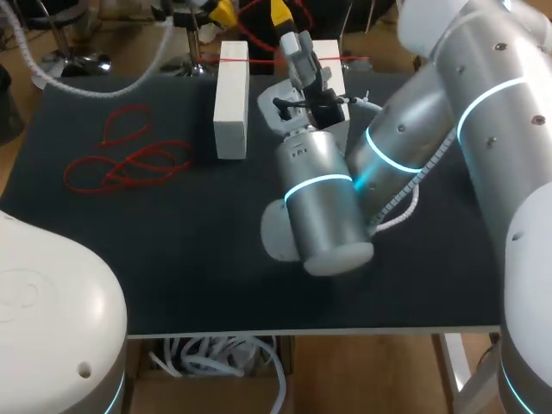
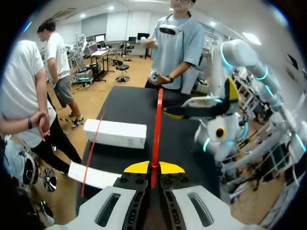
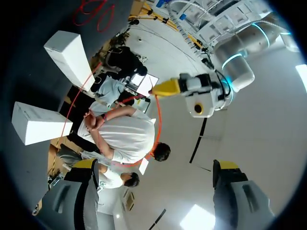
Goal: Grab the tape and strap the tape.
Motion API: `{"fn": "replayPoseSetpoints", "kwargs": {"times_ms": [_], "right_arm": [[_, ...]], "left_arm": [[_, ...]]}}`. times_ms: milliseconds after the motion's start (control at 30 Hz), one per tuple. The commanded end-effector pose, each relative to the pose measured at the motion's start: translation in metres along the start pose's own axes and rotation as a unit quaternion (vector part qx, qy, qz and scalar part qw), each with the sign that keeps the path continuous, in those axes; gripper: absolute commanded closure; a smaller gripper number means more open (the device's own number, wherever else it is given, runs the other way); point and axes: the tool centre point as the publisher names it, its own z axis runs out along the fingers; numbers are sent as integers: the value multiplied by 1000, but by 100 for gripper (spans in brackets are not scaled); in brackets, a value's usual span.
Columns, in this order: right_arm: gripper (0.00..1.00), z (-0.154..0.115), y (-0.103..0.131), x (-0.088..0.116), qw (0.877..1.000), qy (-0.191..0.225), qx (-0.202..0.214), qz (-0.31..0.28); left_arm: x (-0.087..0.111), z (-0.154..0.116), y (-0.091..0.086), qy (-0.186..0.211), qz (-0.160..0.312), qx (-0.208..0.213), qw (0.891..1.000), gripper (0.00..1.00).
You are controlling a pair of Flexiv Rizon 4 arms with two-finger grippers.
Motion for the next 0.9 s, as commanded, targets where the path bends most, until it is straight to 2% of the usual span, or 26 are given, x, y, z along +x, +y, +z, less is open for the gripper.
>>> {"fn": "replayPoseSetpoints", "kwargs": {"times_ms": [33,200,400,533,667,700,733,767,900], "right_arm": [[0,1,-3,-2,1000,1,-7,-1],[0,1,-3,-2,1000,1,-7,-1],[0,1,-3,-2,1000,1,-7,-1],[0,1,-3,-2,1000,1,-7,-1],[0,1,-3,-2,1000,1,-7,-1],[0,1,-3,-2,1000,1,-7,-1],[0,1,-3,-2,1000,1,-7,-1],[0,1,-3,-2,1000,1,-7,-1],[0,1,-3,-2,1000,1,-7,-1]], "left_arm": [[28,-19,48,-18,-3,5,1000,100],[35,-43,112,-16,0,-15,1000,100],[16,-78,183,7,14,-41,999,100],[0,-97,217,12,26,-56,998,100],[-8,-106,228,10,35,-66,997,100],[-8,-107,228,16,31,-66,997,63],[-8,-107,228,16,31,-66,997,10],[-8,-107,228,16,31,-66,997,0],[-8,-107,228,16,31,-66,997,0]]}}
